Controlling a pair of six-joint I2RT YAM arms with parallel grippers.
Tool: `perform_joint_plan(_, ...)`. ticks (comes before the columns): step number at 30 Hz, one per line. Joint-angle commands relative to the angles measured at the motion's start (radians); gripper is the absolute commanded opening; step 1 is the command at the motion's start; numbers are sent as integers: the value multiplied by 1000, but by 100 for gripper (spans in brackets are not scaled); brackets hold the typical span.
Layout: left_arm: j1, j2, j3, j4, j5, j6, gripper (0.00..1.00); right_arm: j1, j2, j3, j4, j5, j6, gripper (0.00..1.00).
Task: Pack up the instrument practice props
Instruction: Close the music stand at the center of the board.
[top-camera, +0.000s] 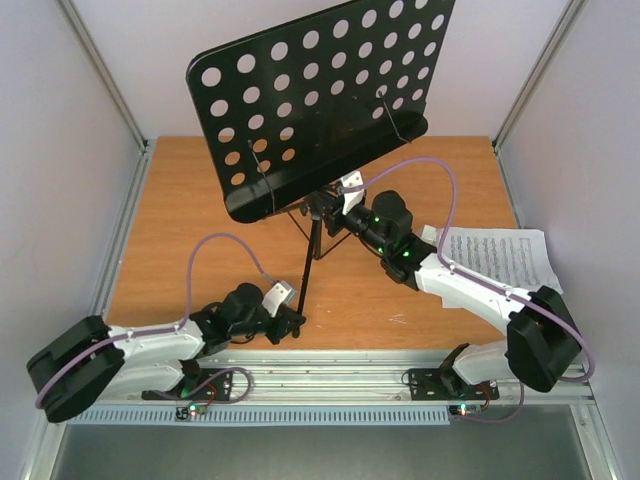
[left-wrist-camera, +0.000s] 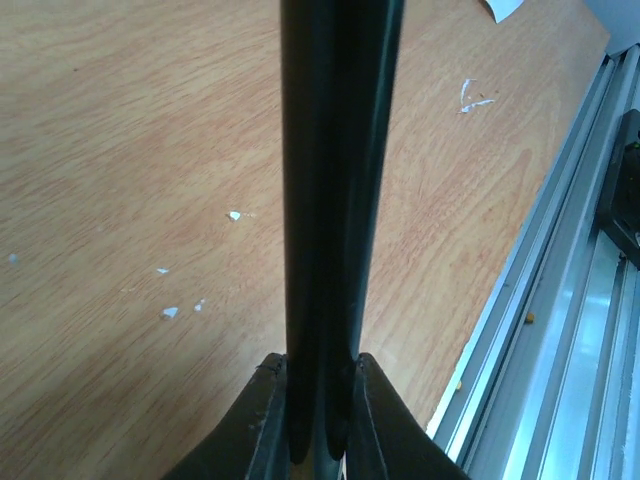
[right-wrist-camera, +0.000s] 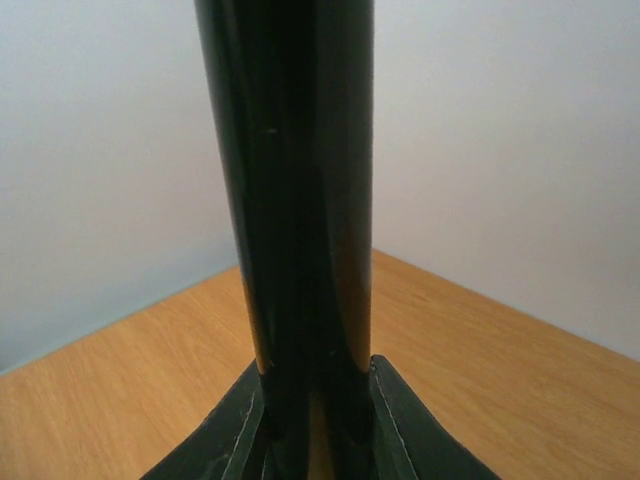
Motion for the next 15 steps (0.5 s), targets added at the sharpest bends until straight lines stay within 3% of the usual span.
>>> perform_joint_plan(1,11,-122,61,29,-109,1,0,6,-80,44,-35,-34,76,8)
perform_joint_plan(11,11,-168,62,11,-113,15,1,15,-84,33,-98,-25,105,9)
perform_joint_plan(15,11,-168,39,35,-109,0,0,14,-93,21,-90,-22,117,16)
